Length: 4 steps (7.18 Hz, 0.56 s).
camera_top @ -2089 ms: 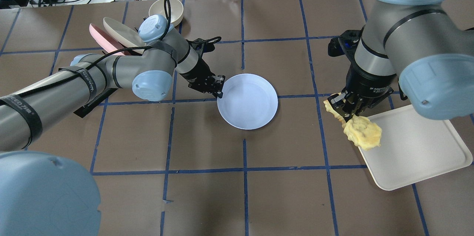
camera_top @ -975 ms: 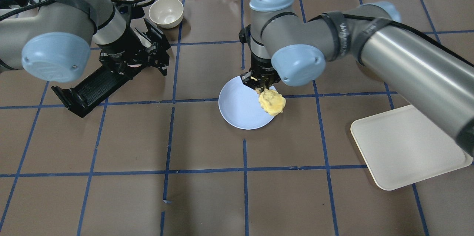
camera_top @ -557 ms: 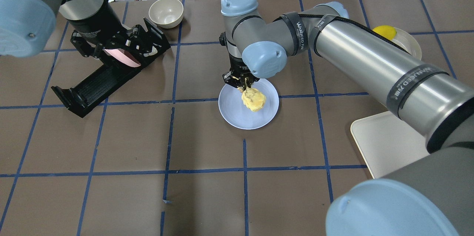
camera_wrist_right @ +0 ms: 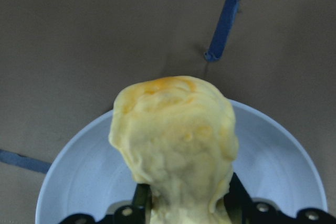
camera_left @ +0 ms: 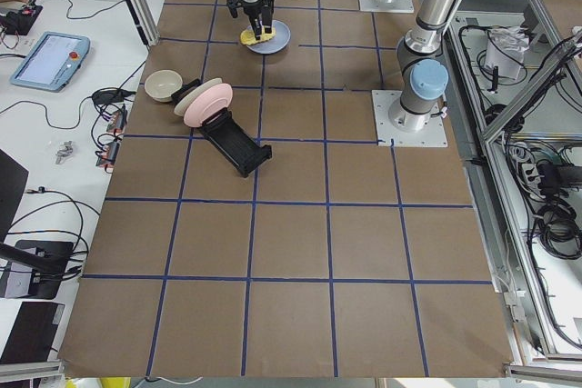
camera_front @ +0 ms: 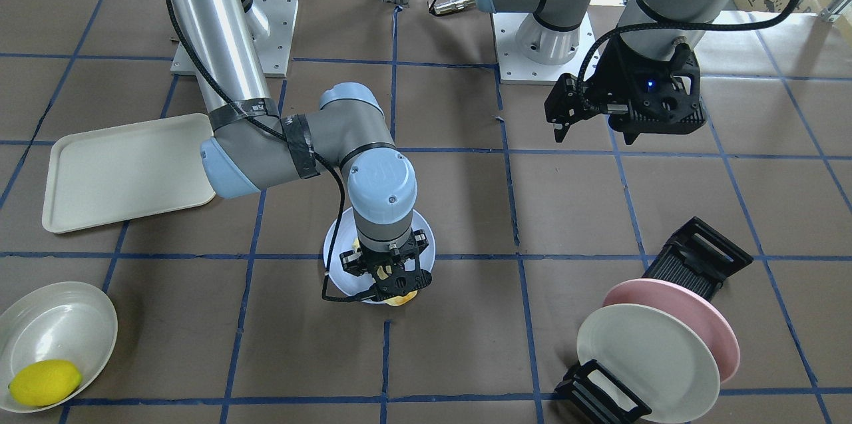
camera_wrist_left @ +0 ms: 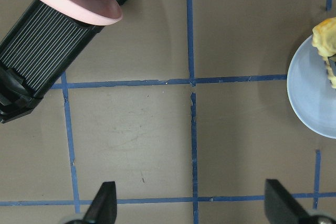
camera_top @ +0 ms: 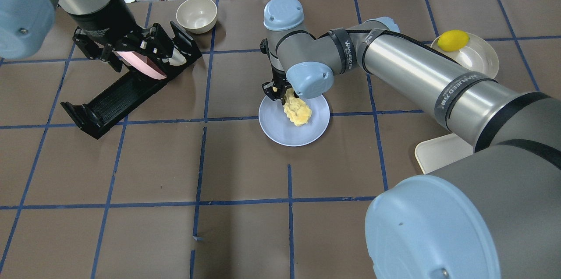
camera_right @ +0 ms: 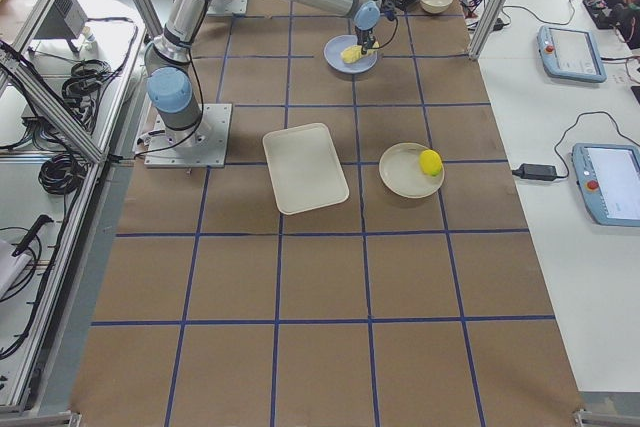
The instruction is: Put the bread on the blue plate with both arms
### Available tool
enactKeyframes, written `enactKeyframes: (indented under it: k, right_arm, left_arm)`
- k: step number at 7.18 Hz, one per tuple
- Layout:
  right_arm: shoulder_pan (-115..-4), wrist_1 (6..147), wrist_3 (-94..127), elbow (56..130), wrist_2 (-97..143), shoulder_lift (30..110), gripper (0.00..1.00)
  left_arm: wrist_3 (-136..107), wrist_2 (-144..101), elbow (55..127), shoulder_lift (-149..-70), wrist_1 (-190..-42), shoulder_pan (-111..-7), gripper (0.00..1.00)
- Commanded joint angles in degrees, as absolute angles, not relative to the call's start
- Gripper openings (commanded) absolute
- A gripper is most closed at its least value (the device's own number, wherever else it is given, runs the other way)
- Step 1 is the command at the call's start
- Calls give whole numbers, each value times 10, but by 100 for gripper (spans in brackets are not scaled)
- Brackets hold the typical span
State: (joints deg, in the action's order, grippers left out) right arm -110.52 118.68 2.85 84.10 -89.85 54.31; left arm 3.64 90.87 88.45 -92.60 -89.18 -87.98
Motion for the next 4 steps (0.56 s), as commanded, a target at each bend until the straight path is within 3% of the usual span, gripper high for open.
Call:
enactKeyframes:
  k: [1,4]
  right_arm:
    - [-1098,1172,27,841,-900,568,100]
    - [-1051,1051,-8,877,-898,682,98]
  left_arm:
    - [37,908,882,-926,-891,-880,100]
    - [37,907,892,-926,-887,-880,100]
